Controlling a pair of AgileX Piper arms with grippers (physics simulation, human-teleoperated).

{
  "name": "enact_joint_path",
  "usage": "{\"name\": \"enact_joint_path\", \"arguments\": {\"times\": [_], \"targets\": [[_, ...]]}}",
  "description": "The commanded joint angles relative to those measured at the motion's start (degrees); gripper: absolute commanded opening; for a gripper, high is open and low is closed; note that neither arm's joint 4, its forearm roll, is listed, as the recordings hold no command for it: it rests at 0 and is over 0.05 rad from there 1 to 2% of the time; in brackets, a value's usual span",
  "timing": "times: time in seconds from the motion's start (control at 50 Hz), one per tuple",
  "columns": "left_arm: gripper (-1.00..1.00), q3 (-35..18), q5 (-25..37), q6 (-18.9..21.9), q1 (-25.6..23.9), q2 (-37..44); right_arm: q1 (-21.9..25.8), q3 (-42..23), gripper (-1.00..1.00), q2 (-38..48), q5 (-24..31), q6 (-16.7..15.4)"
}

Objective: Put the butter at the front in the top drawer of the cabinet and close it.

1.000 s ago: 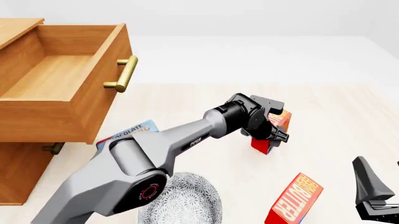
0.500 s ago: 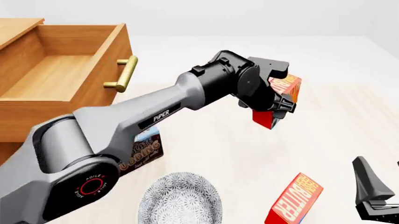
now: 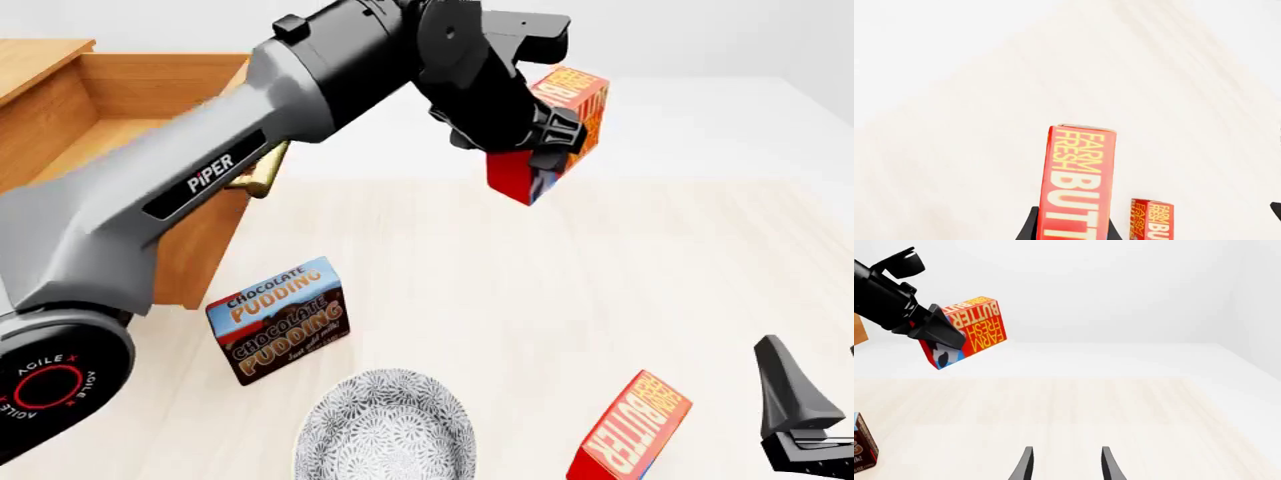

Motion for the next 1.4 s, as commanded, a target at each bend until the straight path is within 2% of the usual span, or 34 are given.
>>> {"name": "enact_joint_path", "arguments": {"times": [0.02, 0.08, 0.24, 0.38, 0.72, 0.8, 1.2, 1.4], "targets": [[-1.0, -6.4, 7.7, 2.5, 2.0, -3.5, 0.0, 0.0, 1.0, -0.1, 0.0, 0.0], [-1.0, -8.0, 9.9, 3.1, 3.4, -4.0, 0.0, 0.0, 1.0, -0.1, 0.0, 0.0], [-1.0, -6.1, 10.6, 2.7, 6.3, -7.1, 0.0, 0.0, 1.0, -0.1, 0.0, 0.0], [-1.0, -2.7, 11.0, 3.9, 10.4, -11.4, 0.0, 0.0, 1.0, -0.1, 0.0, 0.0], [-1.0, 4.0, 11.0, 4.9, 16.9, -18.3, 0.0, 0.0, 1.0, -0.1, 0.0, 0.0], [-1.0, 6.2, 11.0, 6.7, 19.7, -19.4, 0.0, 0.0, 1.0, -0.1, 0.0, 0.0], [-1.0, 15.2, 11.0, 10.3, 26.9, -28.3, 0.0, 0.1, 1.0, 0.0, -0.1, 0.0], [-1.0, 18.4, 11.0, 10.8, 30.4, -31.9, 0.0, 0.1, 1.0, 0.0, -0.1, 0.0]]}}
